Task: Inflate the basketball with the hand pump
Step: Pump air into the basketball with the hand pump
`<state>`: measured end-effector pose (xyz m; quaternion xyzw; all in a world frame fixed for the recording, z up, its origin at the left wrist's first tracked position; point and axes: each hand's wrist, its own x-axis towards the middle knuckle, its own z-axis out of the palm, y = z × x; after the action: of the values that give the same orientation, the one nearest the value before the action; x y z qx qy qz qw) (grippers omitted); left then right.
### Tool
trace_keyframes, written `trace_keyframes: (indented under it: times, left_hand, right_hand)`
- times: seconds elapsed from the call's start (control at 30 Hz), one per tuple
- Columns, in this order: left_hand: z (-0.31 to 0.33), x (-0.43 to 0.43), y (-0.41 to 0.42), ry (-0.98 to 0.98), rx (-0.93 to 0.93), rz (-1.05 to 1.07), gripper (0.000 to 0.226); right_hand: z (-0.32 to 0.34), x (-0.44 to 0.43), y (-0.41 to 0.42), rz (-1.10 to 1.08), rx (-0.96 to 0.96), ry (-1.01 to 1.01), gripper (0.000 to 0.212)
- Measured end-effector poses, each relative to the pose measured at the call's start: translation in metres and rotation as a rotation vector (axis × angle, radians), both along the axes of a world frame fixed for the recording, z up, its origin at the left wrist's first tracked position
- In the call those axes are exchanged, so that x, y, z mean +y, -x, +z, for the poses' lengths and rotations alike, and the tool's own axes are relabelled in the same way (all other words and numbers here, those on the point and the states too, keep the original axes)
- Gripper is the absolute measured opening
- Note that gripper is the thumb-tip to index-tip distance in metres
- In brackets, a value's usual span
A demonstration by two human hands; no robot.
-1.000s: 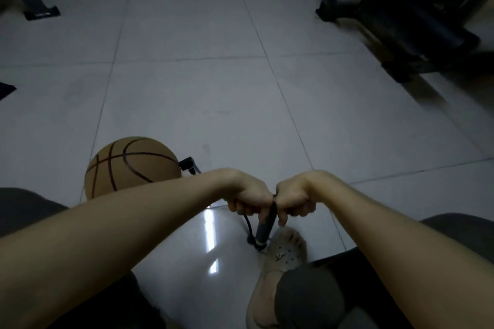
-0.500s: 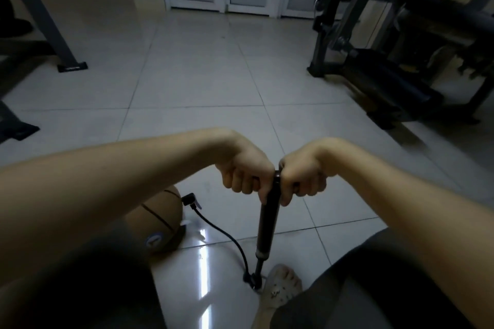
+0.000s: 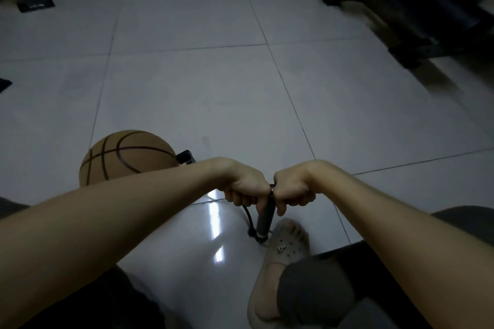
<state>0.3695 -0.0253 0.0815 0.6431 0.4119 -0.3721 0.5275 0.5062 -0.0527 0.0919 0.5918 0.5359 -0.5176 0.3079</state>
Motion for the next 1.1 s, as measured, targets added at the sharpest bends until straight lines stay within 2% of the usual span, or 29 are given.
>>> trace_keyframes:
  times: [0.1, 0.2, 0.4, 0.47, 0.53, 0.67, 0.87, 1.0, 1.1]
  left_hand:
    - [0.008, -0.006, 0.000, -0.037, 0.027, -0.038, 0.038]
    - [0.041, -0.003, -0.001, -0.072, 0.088, -0.060, 0.040]
    - [0.170, 0.031, 0.006, -0.090, -0.054, 0.010, 0.047]
    - [0.182, 0.037, 0.008, -0.118, -0.087, 0.011, 0.048]
    - [0.165, 0.033, 0.008, -0.117, -0.063, -0.003, 0.047]
    - [0.095, 0.016, 0.003, -0.102, -0.008, -0.037, 0.039]
    - [0.020, 0.003, 0.001, -0.053, -0.034, -0.028, 0.039]
    - [-0.001, -0.006, -0.002, -0.013, -0.030, -0.020, 0.026]
    - [0.002, -0.007, -0.001, -0.024, -0.020, -0.026, 0.026]
  right_hand:
    - [0.006, -0.007, 0.005, 0.018, -0.033, -0.004, 0.009]
    - [0.038, -0.004, 0.008, 0.032, -0.076, -0.008, 0.019]
    - [0.171, 0.030, -0.005, 0.005, -0.004, -0.099, 0.036]
    - [0.183, 0.034, -0.005, 0.001, 0.002, -0.117, 0.035]
    - [0.168, 0.031, -0.003, 0.015, -0.016, -0.096, 0.034]
    - [0.098, 0.015, 0.003, 0.033, -0.035, -0.061, 0.022]
    - [0.023, 0.003, -0.003, 0.001, 0.005, -0.014, 0.011]
    - [0.001, -0.004, -0.004, 0.013, -0.003, 0.029, 0.009]
    - [0.002, -0.004, -0.001, 0.017, -0.015, 0.018, 0.005]
